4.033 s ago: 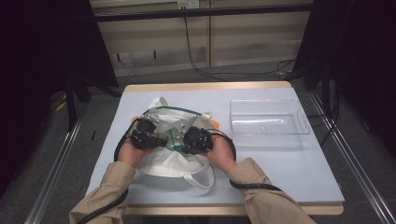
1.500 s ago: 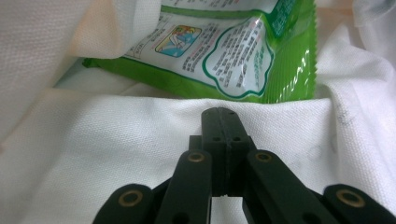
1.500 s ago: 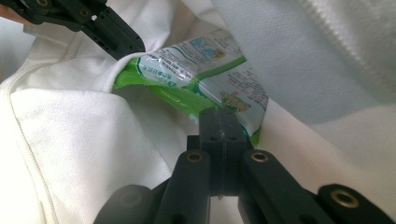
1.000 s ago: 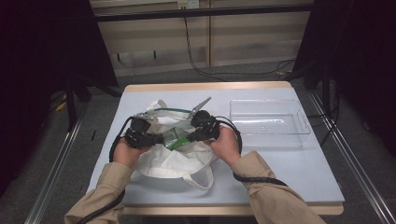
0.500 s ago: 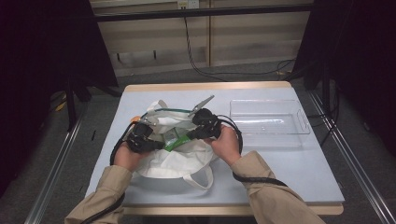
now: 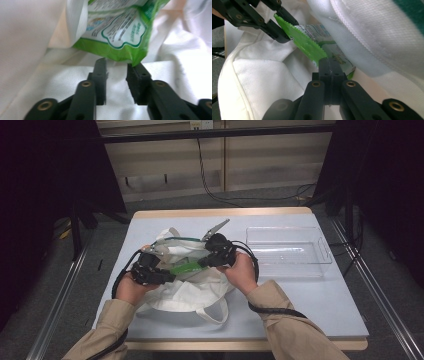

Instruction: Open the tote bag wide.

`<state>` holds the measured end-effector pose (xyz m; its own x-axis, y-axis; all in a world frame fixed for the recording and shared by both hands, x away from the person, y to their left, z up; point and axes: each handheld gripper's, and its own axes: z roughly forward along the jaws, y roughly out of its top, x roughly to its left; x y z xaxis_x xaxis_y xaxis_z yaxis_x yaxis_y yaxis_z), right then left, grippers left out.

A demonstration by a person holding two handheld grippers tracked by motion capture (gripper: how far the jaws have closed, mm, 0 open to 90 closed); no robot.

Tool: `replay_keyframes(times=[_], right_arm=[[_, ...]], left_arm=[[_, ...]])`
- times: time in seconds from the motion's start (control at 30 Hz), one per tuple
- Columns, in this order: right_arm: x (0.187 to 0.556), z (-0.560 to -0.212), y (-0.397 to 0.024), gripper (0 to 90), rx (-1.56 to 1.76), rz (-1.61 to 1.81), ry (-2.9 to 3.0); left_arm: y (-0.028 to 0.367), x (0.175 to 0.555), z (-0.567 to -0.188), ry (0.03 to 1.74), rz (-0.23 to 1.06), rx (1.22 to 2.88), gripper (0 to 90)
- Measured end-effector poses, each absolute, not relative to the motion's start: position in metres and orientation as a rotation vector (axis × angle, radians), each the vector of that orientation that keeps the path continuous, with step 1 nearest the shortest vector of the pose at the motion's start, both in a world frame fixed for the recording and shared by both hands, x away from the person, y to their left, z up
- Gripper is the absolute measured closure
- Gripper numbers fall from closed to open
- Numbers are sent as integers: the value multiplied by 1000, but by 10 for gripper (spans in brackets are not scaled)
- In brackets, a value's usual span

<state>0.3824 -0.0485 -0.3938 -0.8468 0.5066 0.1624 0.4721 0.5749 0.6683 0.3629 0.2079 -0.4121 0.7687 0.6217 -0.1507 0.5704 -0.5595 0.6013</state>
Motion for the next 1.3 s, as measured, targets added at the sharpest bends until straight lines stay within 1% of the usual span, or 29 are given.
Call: replay_keyframes(times=[0.03, 0.07, 0.17, 0.23, 0.37, 0.57, 0.77, 0.8, 0.83, 0.87, 0.93, 0.97, 1.0, 1.13, 1.17, 1.2, 1.23, 1.3], right_arm=[[382, -394, -49, 900, 849, 1149, 2749], [382, -394, -49, 900, 852, 1150, 2753], [381, -392, -48, 900, 818, 1160, 2758], [379, -390, -46, 900, 800, 1149, 2766], [376, -387, -46, 900, 778, 1138, 2762], [374, -383, -50, 900, 748, 1167, 2771], [372, -374, -53, 900, 733, 1184, 2775], [372, -374, -54, 900, 735, 1189, 2776], [372, -373, -55, 900, 733, 1200, 2775], [372, -372, -55, 900, 732, 1199, 2780], [372, -370, -56, 900, 735, 1204, 2779], [372, -369, -56, 900, 734, 1203, 2778], [372, -368, -57, 900, 732, 1209, 2777], [373, -363, -60, 900, 740, 1241, 2781], [374, -362, -60, 900, 744, 1257, 2786], [374, -361, -61, 900, 749, 1259, 2788], [374, -360, -61, 900, 752, 1267, 2786], [375, -359, -62, 900, 748, 1273, 2783]], left_arm=[[208, 362, -409, 873, 113, 2317, 630], [207, 362, -408, 866, 116, 2311, 620], [204, 360, -401, 807, 170, 2318, 534], [202, 360, -396, 802, 188, 2312, 509], [195, 361, -390, 738, 216, 2338, 469], [186, 362, -390, 709, 231, 2363, 474], [182, 361, -391, 669, 230, 2379, 509], [183, 362, -389, 651, 232, 2403, 511], [180, 360, -390, 684, 232, 2357, 519], [182, 362, -388, 651, 228, 2397, 528], [182, 362, -385, 642, 233, 2409, 534], [180, 360, -386, 680, 215, 2358, 545], [183, 362, -383, 643, 238, 2408, 548], [181, 360, -379, 684, 228, 2344, 562], [182, 360, -377, 669, 234, 2363, 565], [182, 360, -378, 677, 227, 2333, 567], [184, 361, -375, 657, 237, 2357, 567], [184, 362, -375, 658, 216, 2348, 570]])
